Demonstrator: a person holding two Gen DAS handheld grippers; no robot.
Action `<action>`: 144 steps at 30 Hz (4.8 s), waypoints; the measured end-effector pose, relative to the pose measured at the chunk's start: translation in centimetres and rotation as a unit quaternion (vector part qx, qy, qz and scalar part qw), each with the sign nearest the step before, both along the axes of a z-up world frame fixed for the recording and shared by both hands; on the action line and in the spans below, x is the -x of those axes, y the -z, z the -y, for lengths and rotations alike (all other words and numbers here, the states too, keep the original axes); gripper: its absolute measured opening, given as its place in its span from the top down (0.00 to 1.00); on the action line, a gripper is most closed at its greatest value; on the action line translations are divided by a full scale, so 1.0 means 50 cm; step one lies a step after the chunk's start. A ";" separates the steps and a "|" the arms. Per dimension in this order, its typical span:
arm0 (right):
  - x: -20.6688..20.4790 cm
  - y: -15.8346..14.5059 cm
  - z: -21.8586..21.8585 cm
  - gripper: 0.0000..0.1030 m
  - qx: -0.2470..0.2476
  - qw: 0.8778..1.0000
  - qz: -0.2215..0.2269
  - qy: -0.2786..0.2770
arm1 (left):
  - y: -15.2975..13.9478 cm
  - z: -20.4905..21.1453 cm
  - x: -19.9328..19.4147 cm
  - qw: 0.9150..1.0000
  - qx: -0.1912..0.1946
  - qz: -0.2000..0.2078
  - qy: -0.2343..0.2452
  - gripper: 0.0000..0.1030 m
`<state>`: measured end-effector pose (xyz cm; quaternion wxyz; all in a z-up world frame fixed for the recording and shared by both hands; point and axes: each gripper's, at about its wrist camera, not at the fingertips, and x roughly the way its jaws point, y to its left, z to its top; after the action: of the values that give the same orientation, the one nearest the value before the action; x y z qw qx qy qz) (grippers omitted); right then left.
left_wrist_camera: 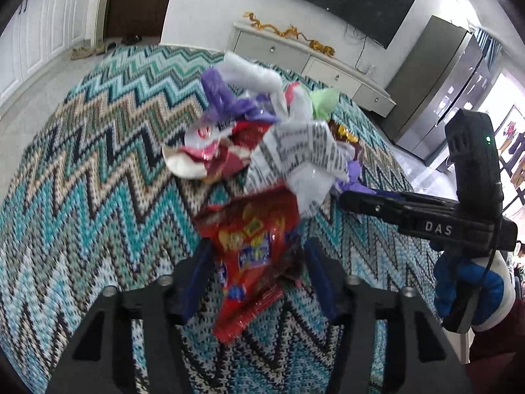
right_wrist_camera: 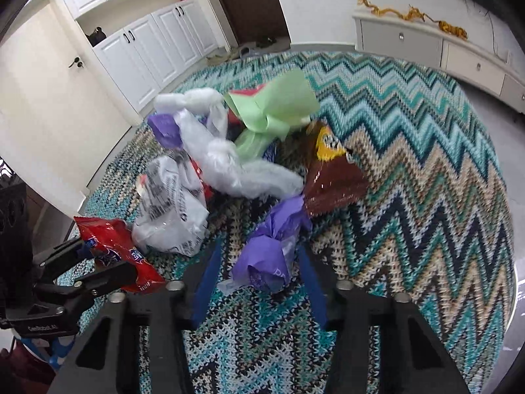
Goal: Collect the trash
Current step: 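Grasp the red snack bag with the left tool while the right tool grasps the purple wrapper, then carry both wrappers to the white bin and open both tools over it, then grasp the white printed bag with the left tool while the right tool grasps the brown chip bag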
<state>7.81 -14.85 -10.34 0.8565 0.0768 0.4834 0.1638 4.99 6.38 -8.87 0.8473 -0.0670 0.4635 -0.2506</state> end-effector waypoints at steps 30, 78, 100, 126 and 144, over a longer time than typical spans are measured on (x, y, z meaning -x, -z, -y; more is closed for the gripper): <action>0.189 -0.089 0.366 0.72 -0.025 0.980 0.113 0.160 | -0.175 0.323 -0.015 0.988 -0.017 0.072 0.132 0.86; 0.285 -0.157 0.688 0.00 -0.002 0.896 0.228 0.382 | -0.236 0.660 -0.069 0.975 0.028 0.104 0.192 0.43; 0.155 -0.339 0.330 0.00 0.037 0.937 0.282 0.203 | -0.276 -0.007 -0.122 0.982 0.030 0.170 -0.077 0.35; -0.119 -0.086 0.069 0.13 0.076 0.993 0.077 0.045 | 0.014 -0.013 -0.131 0.995 0.091 -0.012 0.027 0.41; -0.145 -0.002 0.046 0.76 0.063 0.998 0.023 -0.005 | 0.010 0.016 -0.132 0.995 0.090 -0.008 0.035 0.88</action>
<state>15.04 -17.14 -10.25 0.8700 0.0169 0.4728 0.1390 11.60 5.59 -9.38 0.8249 -0.1282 0.4477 -0.3204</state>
